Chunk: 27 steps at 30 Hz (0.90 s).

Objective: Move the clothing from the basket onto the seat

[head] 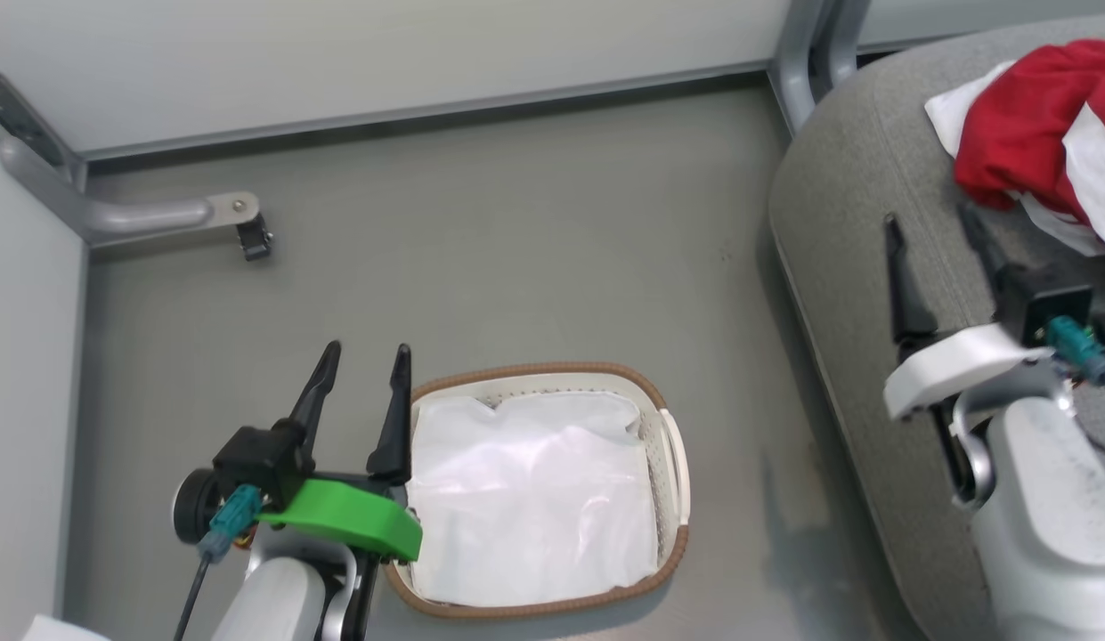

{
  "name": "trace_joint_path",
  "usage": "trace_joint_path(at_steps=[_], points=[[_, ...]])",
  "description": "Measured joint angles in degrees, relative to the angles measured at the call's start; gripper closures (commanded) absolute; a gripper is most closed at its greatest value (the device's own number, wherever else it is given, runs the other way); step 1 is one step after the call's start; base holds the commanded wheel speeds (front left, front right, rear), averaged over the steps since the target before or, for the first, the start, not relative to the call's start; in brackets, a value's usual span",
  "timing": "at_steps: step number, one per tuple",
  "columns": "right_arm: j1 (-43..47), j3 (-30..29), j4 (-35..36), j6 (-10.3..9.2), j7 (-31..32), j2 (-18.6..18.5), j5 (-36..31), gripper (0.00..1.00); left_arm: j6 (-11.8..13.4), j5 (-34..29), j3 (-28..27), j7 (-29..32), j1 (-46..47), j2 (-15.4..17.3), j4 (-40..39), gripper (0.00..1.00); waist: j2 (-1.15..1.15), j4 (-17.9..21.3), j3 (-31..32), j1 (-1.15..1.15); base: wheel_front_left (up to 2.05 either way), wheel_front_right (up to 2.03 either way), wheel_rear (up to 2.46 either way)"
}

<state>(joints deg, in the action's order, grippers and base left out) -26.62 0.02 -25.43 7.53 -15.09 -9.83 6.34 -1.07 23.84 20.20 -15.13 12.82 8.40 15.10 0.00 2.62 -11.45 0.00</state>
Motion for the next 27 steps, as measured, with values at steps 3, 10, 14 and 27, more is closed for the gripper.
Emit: trace_joint_path(at_steps=[3,10,14,27], points=[[2.79,0.46,1.34,0.0,0.0,2.45,-0.38,0.0,0.08,-0.87,-2.72,0.0,-2.08,-0.56,-0.08,0.0,0.0,-0.9,1.58,0.0,0.0,0.0,0.0],[10.33,4.61,3.81,0.0,0.0,6.47,-0.35,0.0,0.32,-1.86,-9.4,-0.02,-8.32,-2.19,-0.36,0.0,0.0,-2.34,4.71,0.0,0.0,0.0,0.0],[13.55,4.65,5.61,0.0,0.0,6.92,0.11,0.0,0.31,-2.91,-11.8,-0.03,-11.37,-2.67,-1.26,0.0,0.0,-2.84,5.99,0.0,0.0,0.0,0.0],[19.64,3.89,9.83,0.0,0.0,7.02,2.75,0.0,-1.56,-4.25,-15.67,-0.03,-15.79,-4.42,-0.77,0.0,0.0,-3.74,8.69,0.0,0.0,0.0,0.0]])
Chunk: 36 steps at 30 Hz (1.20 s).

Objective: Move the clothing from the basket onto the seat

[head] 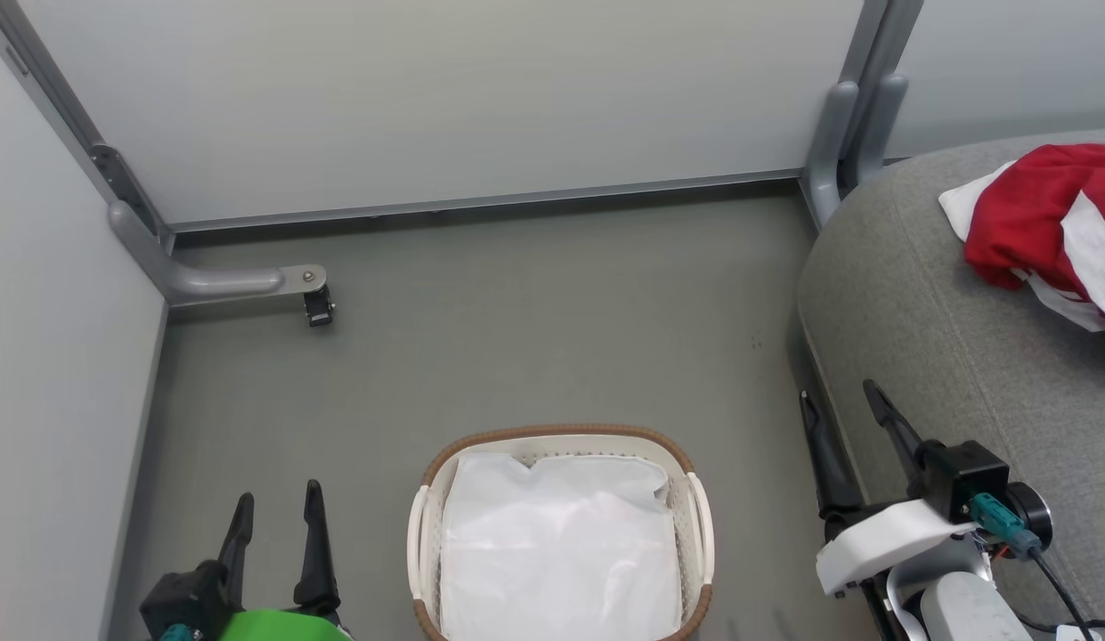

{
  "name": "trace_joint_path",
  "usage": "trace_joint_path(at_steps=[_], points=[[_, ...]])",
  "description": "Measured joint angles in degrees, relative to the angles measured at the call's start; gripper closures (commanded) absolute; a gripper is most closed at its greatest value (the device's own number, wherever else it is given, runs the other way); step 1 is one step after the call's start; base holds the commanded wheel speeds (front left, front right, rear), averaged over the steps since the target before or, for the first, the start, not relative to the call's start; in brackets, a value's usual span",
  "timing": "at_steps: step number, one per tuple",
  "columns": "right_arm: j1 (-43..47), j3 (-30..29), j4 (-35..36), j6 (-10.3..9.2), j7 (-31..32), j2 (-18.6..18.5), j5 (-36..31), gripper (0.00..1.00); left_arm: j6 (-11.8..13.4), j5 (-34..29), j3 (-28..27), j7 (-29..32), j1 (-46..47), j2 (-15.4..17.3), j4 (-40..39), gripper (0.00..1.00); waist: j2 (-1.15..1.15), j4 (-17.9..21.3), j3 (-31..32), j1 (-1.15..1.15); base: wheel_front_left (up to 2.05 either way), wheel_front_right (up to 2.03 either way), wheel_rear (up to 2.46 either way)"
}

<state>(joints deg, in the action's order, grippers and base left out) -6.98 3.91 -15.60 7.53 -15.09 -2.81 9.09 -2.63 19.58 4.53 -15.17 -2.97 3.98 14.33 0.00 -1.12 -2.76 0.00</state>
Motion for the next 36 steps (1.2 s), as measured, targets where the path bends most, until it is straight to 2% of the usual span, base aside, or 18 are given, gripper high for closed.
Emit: trace_joint_path(at_steps=[29,30,36], points=[[1.73,1.55,-0.68,0.0,0.0,0.01,1.4,0.0,-1.8,-1.81,-0.57,0.0,-0.79,-1.04,1.57,0.0,0.0,0.21,1.97,0.0,0.0,0.0,0.0],[1.75,1.55,-0.78,0.0,0.0,0.03,1.4,1.0,-1.92,-1.7,-0.54,0.0,-0.85,-1.05,1.69,1.0,0.0,0.22,2.01,0.0,0.0,0.0,0.0],[3.07,1.77,-2.94,0.0,0.46,0.31,2.7,1.0,-1.92,-0.73,-0.59,0.56,-0.94,-1.3,4.28,1.0,0.0,0.23,2.04,0.0,0.0,0.0,0.0]])
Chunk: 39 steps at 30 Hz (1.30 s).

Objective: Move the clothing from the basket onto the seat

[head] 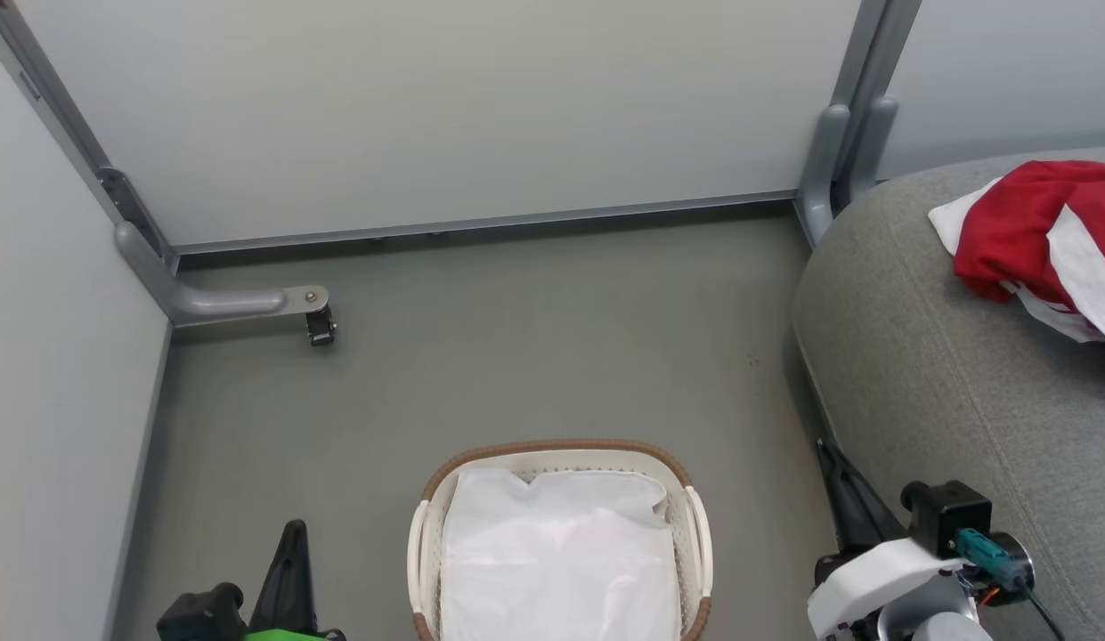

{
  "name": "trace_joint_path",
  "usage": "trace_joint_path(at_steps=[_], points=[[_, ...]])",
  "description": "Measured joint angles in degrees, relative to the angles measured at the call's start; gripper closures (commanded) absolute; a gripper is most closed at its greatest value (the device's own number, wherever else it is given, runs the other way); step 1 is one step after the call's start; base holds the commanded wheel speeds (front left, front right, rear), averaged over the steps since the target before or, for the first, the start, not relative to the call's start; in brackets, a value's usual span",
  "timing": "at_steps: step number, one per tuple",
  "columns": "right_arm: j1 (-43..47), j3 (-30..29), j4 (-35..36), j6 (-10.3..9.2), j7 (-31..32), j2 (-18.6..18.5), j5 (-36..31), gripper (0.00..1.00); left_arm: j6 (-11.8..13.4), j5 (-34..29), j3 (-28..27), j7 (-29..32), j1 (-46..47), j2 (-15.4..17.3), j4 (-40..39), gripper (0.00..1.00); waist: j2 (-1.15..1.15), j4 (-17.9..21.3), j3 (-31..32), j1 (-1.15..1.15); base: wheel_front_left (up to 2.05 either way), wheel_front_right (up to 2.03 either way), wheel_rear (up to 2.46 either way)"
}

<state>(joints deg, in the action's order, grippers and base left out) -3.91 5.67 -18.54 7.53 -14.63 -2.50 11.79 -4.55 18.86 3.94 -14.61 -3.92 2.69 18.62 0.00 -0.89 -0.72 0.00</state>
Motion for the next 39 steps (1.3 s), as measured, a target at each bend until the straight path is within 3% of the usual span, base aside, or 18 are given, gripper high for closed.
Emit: trace_joint_path(at_steps=[18,39], points=[[-0.09,-2.2,0.82,0.0,4.56,-0.26,19.96,1.0,-0.51,17.66,-2.35,5.14,1.18,-0.01,-1.03,1.0,0.0,0.14,0.08,0.0,0.0,0.0,0.0],[-0.31,-4.6,1.85,0.0,8.89,-0.57,37.55,1.0,-1.08,33.54,-4.63,9.58,3.61,-0.01,-1.89,1.0,0.0,0.29,0.17,0.0,0.0,0.0,0.0]])
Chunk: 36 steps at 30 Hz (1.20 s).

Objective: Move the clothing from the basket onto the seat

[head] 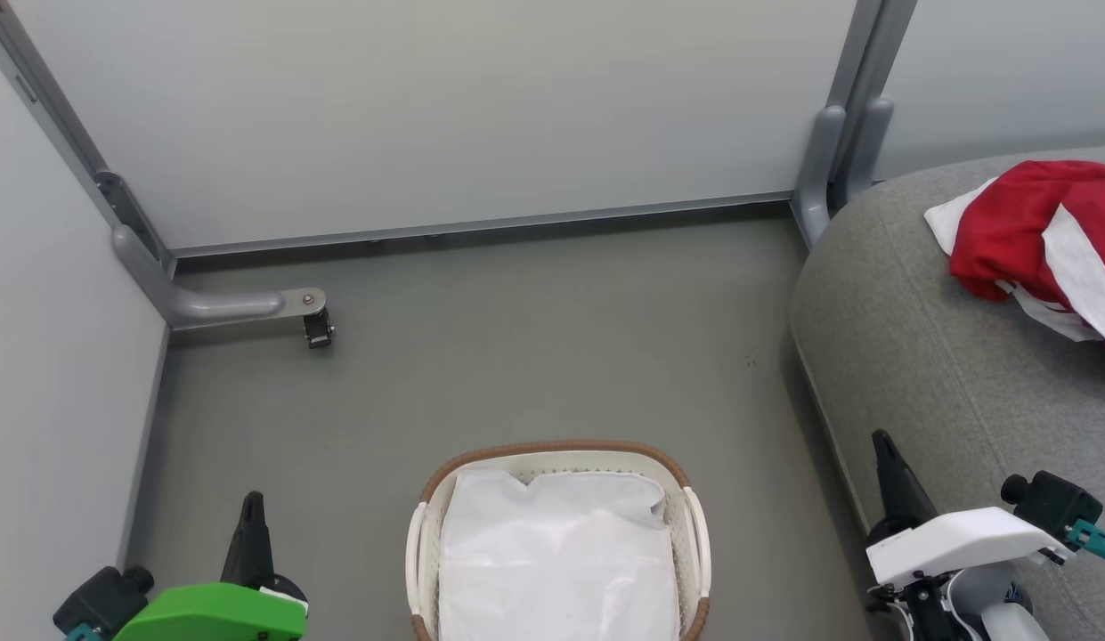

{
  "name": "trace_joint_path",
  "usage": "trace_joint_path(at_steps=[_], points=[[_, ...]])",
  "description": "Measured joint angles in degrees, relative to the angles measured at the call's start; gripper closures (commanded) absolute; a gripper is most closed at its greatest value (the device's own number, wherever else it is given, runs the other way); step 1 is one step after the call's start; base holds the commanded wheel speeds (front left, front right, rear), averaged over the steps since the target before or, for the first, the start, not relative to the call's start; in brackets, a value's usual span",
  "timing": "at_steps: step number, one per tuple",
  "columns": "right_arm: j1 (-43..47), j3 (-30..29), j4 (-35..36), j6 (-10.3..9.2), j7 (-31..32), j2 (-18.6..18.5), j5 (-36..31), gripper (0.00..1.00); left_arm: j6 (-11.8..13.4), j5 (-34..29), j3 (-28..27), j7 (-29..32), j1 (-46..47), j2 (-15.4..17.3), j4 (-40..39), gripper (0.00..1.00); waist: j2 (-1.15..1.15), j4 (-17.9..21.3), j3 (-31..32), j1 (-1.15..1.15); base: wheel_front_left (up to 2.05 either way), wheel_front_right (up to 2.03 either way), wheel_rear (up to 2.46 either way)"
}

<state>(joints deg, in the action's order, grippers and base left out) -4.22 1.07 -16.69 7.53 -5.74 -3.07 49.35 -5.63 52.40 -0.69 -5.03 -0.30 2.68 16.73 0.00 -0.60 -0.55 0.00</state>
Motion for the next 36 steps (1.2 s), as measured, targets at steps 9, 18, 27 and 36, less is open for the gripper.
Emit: trace_joint_path(at_steps=[9,18,27,36], points=[[-0.1,-0.81,0.35,0.0,1.46,-0.04,6.3,1.0,-0.42,5.59,-0.96,1.72,0.96,0.0,-0.32,1.0,0.0,0.06,0.04,0.0,0.0,0.0,0.0],[-0.34,-1.75,0.7,0.0,3.08,-0.1,12.02,1.0,-0.48,10.98,-1.57,3.28,1.6,0.0,-0.74,1.0,0.0,0.13,0.08,0.0,0.0,0.0,0.0],[-0.59,-2.52,1.07,-0.01,4.5,-0.14,17.51,1.0,-0.85,15.83,-2.45,4.63,2.26,0.0,-1.13,1.0,0.0,0.19,0.12,0.0,0.0,0.0,0.0],[-0.99,-3.32,1.35,-0.01,5.76,-0.18,22.35,1.0,-0.92,20.29,-3.01,6.0,3.15,0.01,-1.44,1.0,0.0,0.26,0.16,0.0,0.0,0.0,0.0]])
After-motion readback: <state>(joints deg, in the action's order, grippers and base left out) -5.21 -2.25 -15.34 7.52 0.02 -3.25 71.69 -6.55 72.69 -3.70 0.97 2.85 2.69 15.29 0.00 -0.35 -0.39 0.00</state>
